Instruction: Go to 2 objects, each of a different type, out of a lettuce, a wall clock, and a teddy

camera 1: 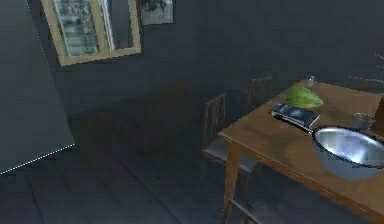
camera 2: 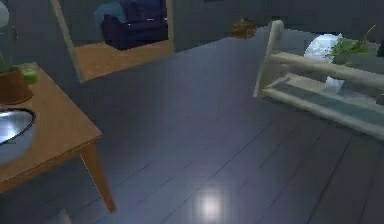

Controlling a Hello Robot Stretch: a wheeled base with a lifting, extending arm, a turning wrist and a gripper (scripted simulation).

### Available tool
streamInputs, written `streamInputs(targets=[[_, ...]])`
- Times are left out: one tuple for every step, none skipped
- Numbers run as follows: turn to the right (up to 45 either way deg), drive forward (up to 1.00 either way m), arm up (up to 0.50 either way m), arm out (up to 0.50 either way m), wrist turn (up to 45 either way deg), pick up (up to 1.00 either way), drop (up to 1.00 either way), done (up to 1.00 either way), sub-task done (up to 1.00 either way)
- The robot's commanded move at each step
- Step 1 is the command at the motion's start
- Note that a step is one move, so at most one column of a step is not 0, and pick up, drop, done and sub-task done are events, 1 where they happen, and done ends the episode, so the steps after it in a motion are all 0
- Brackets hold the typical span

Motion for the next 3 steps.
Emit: streamInputs(targets=[[-33.0, 0.00, 0.00, 0.00, 0.0, 0.00, 0.00, 0.00, 0.00], [0.0, 0.60, 0.00, 0.00, 0.0, 0.00, 0.00, 0.00, 0.00], [30.0, 0.00, 0.00, 0.00, 0.0, 0.00, 0.00, 0.00, 0.00]])
